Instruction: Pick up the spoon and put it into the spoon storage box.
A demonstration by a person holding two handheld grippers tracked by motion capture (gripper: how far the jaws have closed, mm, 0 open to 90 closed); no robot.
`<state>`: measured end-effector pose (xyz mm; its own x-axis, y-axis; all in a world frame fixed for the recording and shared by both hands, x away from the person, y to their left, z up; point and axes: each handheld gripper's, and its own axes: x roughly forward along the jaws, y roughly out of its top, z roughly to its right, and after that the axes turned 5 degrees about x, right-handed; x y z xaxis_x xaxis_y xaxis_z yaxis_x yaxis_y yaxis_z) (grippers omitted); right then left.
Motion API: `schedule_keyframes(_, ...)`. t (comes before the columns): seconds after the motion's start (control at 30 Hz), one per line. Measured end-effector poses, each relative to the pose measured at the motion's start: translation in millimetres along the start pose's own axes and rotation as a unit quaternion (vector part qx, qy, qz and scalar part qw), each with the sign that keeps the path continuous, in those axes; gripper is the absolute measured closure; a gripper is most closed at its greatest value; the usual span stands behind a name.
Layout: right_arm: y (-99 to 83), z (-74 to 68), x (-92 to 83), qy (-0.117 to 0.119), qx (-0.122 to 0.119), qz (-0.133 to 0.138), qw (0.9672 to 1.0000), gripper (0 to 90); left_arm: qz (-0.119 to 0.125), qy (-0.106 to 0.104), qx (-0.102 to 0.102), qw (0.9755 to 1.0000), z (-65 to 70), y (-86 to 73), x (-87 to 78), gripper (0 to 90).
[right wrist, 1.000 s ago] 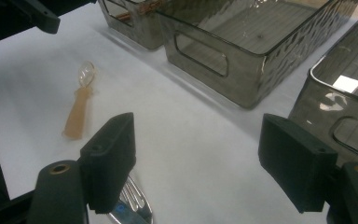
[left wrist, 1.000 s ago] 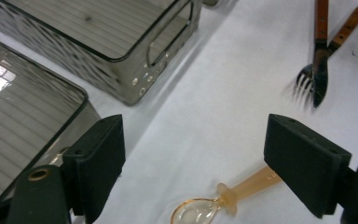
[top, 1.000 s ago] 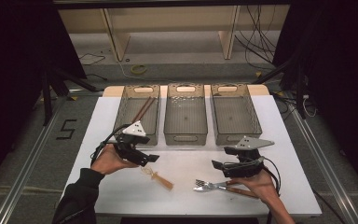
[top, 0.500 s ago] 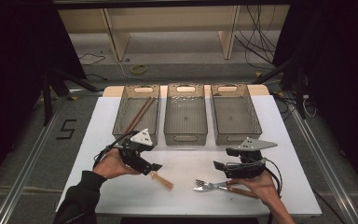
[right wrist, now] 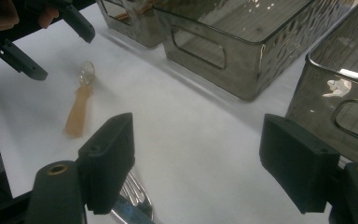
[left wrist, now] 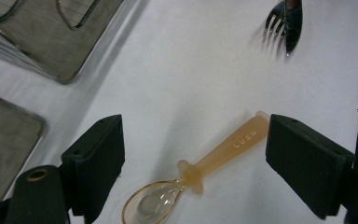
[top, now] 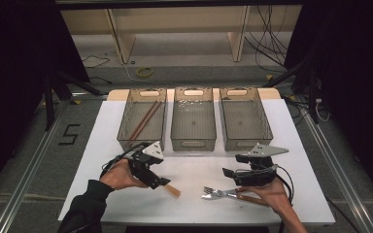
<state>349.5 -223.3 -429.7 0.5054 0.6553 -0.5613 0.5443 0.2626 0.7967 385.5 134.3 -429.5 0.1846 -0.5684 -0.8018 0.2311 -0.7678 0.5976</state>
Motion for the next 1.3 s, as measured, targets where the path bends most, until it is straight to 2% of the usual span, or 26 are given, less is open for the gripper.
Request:
schedule_keyframes(0.13, -0.3, 0.5, -0.2, 0.0, 0.0, -0.002, 1.0, 27.3, -0.013, -0.004, 0.007, 0.9999, 2.7, 1.3, 6.1, 19.4)
schedule_keyframes(0.3, -0.9, 0.6, -0.3, 0.001, 0.001, -0.002, 1.0, 27.3, -0.033, -0.012, 0.031, 0.9989, 6.8, 3.0, 15.4, 20.2)
schedule_keyframes(0.5, -1.2, -0.3, -0.8, 0.0, -0.002, -0.003, 1.0, 27.3, -0.05, -0.019, 0.043, 0.9977, 10.9, 3.2, 23.0, 22.2)
schedule_keyframes(0.6, -1.3, -0.5, 0.0, -0.001, -0.001, -0.007, 1.0, 27.3, -0.063, -0.029, 0.057, 0.996, 13.4, 3.0, 26.8, 23.9)
schedule_keyframes(0.7, -1.5, -0.7, -0.2, 0.0, -0.003, -0.005, 1.0, 27.4, -0.081, -0.033, 0.068, 0.9938, 14.8, 2.2, 32.3, 25.7)
schedule_keyframes(0.73, -1.5, -0.7, -0.2, 0.0, -0.003, -0.005, 1.0, 27.4, -0.081, -0.033, 0.068, 0.9938, 14.8, 2.2, 32.3, 26.7)
schedule_keyframes(0.83, -1.3, -0.6, -0.5, 0.0, -0.002, -0.005, 1.0, 27.4, -0.092, -0.035, 0.083, 0.9917, 16.0, 1.6, 35.5, 28.4)
schedule_keyframes(0.93, -1.2, -1.0, 0.5, 0.001, -0.004, -0.008, 1.0, 27.4, -0.096, -0.036, 0.083, 0.9913, 16.3, 1.4, 38.6, 31.8)
schedule_keyframes(0.97, -1.2, -1.2, 0.7, 0.002, -0.004, -0.008, 1.0, 27.4, -0.106, -0.036, 0.094, 0.9893, 15.3, 0.9, 40.8, 32.6)
schedule_keyframes(1.13, -1.6, -1.0, 1.6, 0.002, -0.004, -0.01, 0.9999, 27.4, -0.111, -0.035, 0.096, 0.9886, 14.2, -2.0, 45.1, 37.6)
schedule_keyframes(1.2, -1.5, -0.9, 1.5, 0.002, -0.004, -0.01, 0.9999, 27.6, -0.12, -0.035, 0.105, 0.9866, 13.6, -2.4, 46.8, 39.6)
schedule_keyframes(1.3, -1.5, -0.7, 1.3, 0.001, -0.003, -0.01, 0.9999, 27.6, -0.12, -0.041, 0.101, 0.9868, 13.6, -2.4, 46.2, 44.7)
